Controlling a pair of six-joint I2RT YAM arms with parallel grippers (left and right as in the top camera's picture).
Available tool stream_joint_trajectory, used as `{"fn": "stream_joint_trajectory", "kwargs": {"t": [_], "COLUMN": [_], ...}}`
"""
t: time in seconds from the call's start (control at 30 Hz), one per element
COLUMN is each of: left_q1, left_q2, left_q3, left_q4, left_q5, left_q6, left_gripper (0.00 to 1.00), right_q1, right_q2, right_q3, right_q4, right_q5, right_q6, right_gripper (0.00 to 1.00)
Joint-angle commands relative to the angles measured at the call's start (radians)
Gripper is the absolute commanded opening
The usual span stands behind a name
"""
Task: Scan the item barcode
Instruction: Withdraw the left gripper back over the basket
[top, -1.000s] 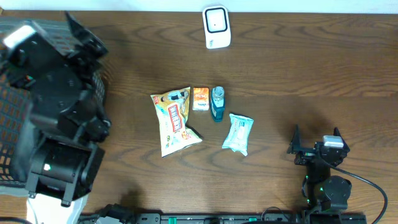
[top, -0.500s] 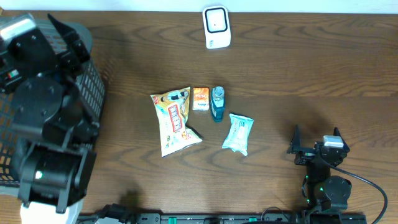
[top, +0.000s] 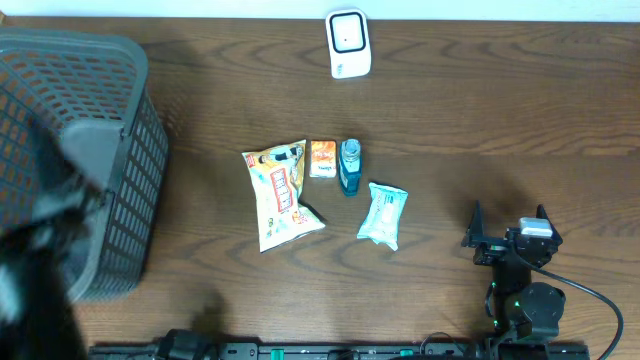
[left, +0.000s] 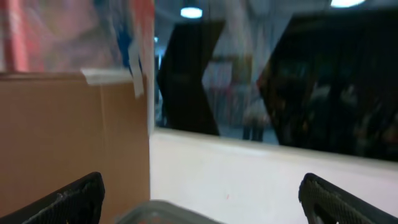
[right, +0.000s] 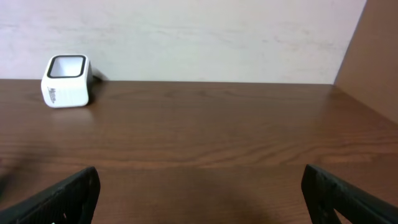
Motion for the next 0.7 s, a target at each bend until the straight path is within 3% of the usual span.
{"fn": "stream_joint_trajectory", "kwargs": {"t": [0.0,0.17,0.67], "left_q1": [0.004,0.004,0.004], "left_q2": [-0.088,-0.215,-0.524], "left_q3": [-0.004,-0.034,-0.349], "left_q4": [-0.015,-0.014,0.187], "left_q5": [0.039,0.039,0.039], "left_q6": [-0.022,-0.125,-0.161], "left_gripper": [1.00,1.00,1.00], "right_q1": [0.006,0.006,0.006], "right_q2": [-0.005,-0.005,-0.005], "right_q3": [-0.001,-0.001,-0.001], "right_q4": [-0.004,-0.004,-0.004], "right_q5": [-0.005,-0.005,-0.005], "right_q6": [-0.008,-0.008,-0.008], "right_gripper": [0.99,0.99,0.99]}}
